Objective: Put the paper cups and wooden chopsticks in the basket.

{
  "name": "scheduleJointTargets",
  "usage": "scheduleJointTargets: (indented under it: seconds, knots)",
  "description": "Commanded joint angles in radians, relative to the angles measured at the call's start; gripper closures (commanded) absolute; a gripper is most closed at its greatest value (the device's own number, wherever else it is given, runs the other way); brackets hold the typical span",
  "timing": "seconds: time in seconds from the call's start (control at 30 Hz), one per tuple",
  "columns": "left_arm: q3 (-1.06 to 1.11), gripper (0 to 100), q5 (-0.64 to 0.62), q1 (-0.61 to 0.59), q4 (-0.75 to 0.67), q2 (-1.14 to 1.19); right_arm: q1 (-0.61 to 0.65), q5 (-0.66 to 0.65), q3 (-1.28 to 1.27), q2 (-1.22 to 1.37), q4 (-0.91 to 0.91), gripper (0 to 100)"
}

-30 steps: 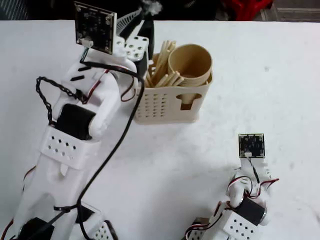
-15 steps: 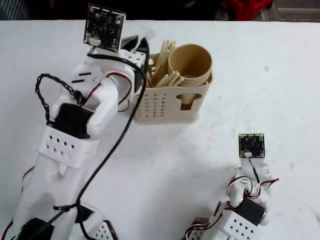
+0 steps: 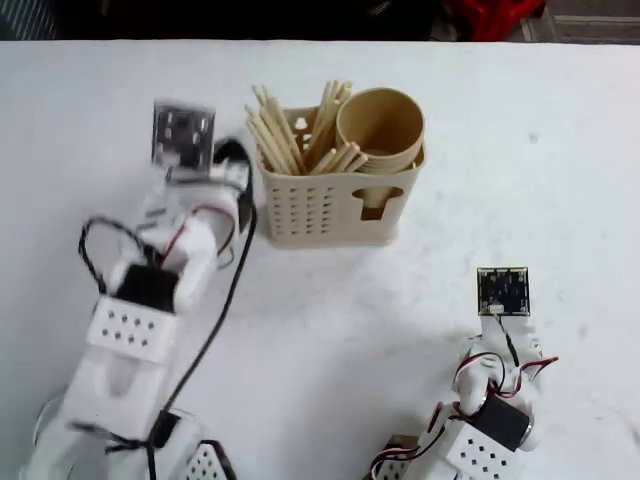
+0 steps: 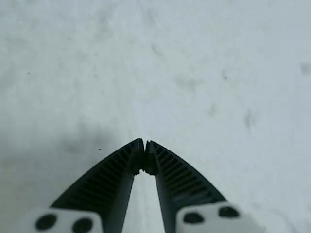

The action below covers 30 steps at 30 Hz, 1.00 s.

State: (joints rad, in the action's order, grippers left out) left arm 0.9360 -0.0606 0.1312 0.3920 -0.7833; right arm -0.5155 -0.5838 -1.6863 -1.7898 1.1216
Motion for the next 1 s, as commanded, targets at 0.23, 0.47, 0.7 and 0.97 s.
scheduleJointTargets:
  seconds: [0.23, 0.47, 0.7, 0.97]
  knots:
    - [0.5, 97, -0.002, -0.038, -0.381, -0.28, 0.005, 0.005, -0.005, -0.013, 0.005, 98.1]
    - [0.658, 97, 0.0, -0.122, -0.382, -0.328, 0.005, 0.005, -0.005, -0.013, 0.005, 98.1]
    - [0.753, 97, 0.0, -0.15, -0.382, -0.415, 0.005, 0.005, -0.005, -0.012, 0.005, 98.1]
    - [0.758, 97, 0.0, -0.156, -0.374, -0.467, 0.005, 0.005, -0.005, -0.01, 0.005, 98.1]
